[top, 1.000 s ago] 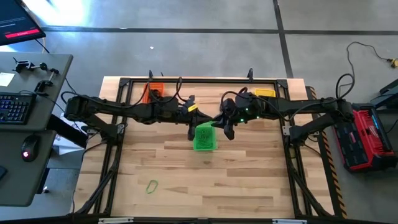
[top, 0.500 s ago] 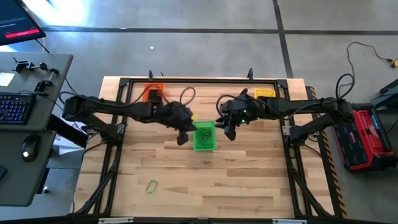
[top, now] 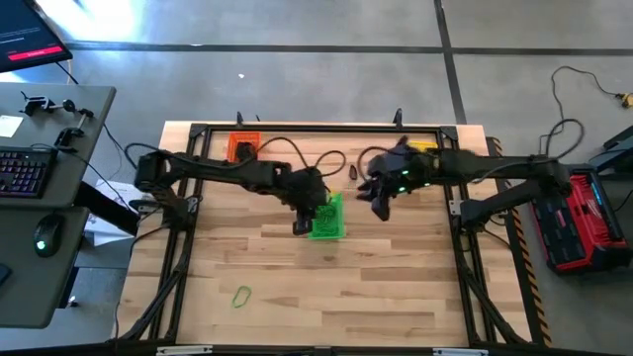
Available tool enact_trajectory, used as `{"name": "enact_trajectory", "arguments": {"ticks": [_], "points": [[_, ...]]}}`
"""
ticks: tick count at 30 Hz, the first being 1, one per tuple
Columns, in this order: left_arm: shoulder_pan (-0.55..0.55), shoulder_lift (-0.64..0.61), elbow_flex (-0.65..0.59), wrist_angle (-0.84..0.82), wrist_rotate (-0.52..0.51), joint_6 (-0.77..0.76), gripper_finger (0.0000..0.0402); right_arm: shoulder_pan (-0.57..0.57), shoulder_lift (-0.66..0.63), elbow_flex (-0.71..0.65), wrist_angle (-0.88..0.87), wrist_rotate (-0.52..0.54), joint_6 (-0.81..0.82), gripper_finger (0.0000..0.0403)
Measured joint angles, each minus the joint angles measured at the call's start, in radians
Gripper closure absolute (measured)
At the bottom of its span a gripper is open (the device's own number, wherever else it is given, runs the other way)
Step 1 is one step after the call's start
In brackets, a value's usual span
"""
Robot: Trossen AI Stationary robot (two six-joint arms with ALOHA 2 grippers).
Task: Sort rubber bands into baskets
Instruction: Put the purple rubber band into the yellow bin
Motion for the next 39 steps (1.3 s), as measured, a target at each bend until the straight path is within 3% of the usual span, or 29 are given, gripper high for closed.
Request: {"name": "enact_trajectory", "arguments": {"ticks": [8,14,20,28,39], "points": [[0.024,0.128,0.097,-0.054,0.003,0.037,0.0287,0.0,-0.222,0.015,-0.151,0.176,0.005,0.0295],[0.022,0.206,0.135,-0.096,-0.015,0.091,0.0287,0.0,-0.327,0.015,-0.16,0.234,0.007,0.0295],[0.023,0.262,0.146,-0.118,-0.094,0.116,0.0287,0.0,-0.354,0.015,-0.161,0.247,0.007,0.0295],[0.028,0.273,0.146,-0.113,-0.104,0.167,0.0287,0.0,-0.35,0.015,-0.167,0.247,0.0,0.0295],[0.058,0.304,0.146,-0.121,-0.037,0.187,0.0287,0.0,-0.35,0.015,-0.167,0.248,-0.004,0.0295]]}}
